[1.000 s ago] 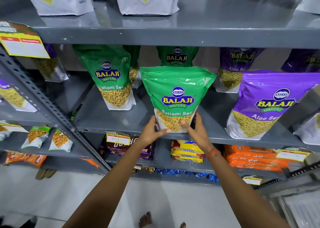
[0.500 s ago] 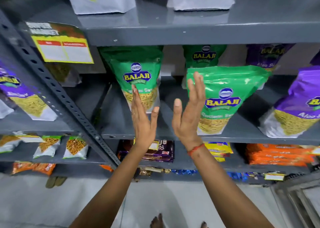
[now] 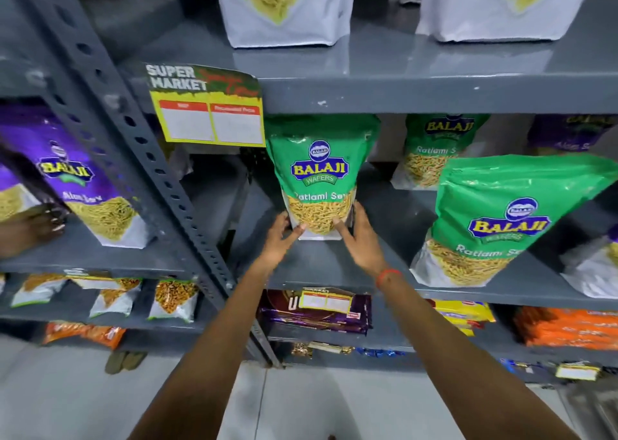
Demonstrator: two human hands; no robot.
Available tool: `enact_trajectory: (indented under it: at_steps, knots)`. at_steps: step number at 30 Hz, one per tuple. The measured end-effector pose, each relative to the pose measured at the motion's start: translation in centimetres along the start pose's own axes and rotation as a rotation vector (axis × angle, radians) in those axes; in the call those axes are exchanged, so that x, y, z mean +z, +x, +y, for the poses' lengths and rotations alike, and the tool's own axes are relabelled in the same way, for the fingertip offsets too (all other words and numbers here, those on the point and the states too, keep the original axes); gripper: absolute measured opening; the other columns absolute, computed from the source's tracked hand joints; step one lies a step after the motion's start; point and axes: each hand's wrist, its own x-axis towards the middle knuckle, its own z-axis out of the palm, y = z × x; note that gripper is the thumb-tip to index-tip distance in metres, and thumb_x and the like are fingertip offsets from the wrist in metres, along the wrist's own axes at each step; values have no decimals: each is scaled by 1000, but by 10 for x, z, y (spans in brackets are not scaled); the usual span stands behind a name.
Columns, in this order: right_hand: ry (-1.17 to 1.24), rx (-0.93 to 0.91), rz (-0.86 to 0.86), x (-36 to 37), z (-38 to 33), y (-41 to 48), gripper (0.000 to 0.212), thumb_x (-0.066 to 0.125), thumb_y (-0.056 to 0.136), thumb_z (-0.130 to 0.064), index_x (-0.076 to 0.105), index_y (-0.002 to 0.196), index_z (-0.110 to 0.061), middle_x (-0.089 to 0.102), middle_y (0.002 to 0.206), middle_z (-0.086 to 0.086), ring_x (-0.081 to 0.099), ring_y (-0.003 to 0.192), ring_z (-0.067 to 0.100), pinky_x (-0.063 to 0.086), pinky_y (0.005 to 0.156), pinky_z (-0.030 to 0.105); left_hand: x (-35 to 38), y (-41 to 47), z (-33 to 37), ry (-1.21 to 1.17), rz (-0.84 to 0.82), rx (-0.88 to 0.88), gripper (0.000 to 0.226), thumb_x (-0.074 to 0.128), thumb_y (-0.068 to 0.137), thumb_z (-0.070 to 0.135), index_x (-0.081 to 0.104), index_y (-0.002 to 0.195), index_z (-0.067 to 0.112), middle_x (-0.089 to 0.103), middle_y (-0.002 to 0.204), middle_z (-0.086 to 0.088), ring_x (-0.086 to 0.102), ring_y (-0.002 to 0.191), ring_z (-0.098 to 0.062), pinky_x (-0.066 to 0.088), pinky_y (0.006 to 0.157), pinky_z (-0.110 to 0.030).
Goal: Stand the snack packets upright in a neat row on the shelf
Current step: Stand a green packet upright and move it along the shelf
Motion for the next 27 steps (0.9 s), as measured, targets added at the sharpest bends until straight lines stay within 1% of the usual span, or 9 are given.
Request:
enact_trajectory:
  at_steps: [3, 5, 7, 9, 11, 15, 20, 24, 27]
  knots:
    - [-13, -22, 45, 5, 5, -22, 53, 52, 90, -43, 35, 135, -20, 50, 136, 7, 49, 123, 20, 43, 101, 37, -2, -17, -9, 30, -8, 6, 42, 60, 89, 22, 46, 128, 13, 56, 133, -10, 52, 125, -25, 41, 106, -40]
    - [-2, -37, 71, 10, 7, -44, 54, 53, 90, -42, 35, 135, -20, 50, 136, 6, 49, 123, 18, 44, 102, 38, -3, -36, -20, 39, -1, 28, 42, 59, 89, 25, 46, 128, 16, 56, 135, -9, 51, 126, -24, 41, 107, -42]
    - [46, -29, 70, 15, 8, -64, 54, 54, 90, -42, 34, 136, -21, 49, 136, 5, 49, 125, 16, 45, 103, 39, -3, -57, -30, 35, 6, 46, 45, 59, 89, 30, 45, 131, 20, 56, 135, -4, 51, 126, -18, 41, 106, -38]
    - [101, -6, 63, 18, 7, -78, 55, 54, 89, -43, 33, 135, -22, 50, 136, 3, 49, 125, 14, 47, 103, 40, -2, -73, -34, 29, 15, 59, 41, 59, 89, 32, 46, 128, 28, 59, 128, 5, 54, 120, -9, 43, 102, -31]
    - [110, 2, 84, 21, 4, -87, 55, 54, 89, -44, 33, 135, -23, 50, 135, 2, 50, 124, 14, 47, 102, 35, -2, -81, -32, 27, 15, 61, 36, 58, 89, 29, 46, 124, 34, 60, 124, 9, 56, 118, -8, 43, 100, -28]
    - [91, 7, 108, 22, -1, -93, 56, 53, 89, -44, 32, 136, -23, 49, 136, 2, 49, 123, 12, 43, 97, 25, -2, -86, -27, 17, 13, 75, 36, 57, 90, 27, 45, 124, 33, 59, 124, 8, 55, 118, -10, 43, 100, -28]
    - [88, 5, 95, 20, -1, -92, 55, 52, 89, -45, 33, 135, -23, 49, 135, 3, 49, 123, 14, 45, 100, 30, -1, -88, -25, 25, 21, 55, 38, 56, 90, 31, 42, 125, 36, 57, 122, 15, 54, 115, -5, 41, 91, -15]
    - [72, 10, 90, 19, -1, -92, 56, 52, 87, -48, 33, 134, -24, 49, 135, 2, 48, 121, 10, 41, 96, 23, -3, -87, -24, 5, 11, 41, 34, 57, 90, 29, 43, 119, 41, 58, 120, 16, 54, 116, -6, 41, 89, -13]
    - [72, 20, 81, 18, -3, -92, 57, 51, 86, -51, 34, 133, -25, 51, 135, 2, 50, 122, 11, 44, 97, 26, -4, -86, -23, 5, -5, 23, 36, 57, 91, 25, 44, 124, 32, 57, 126, 6, 53, 123, -15, 41, 94, -20]
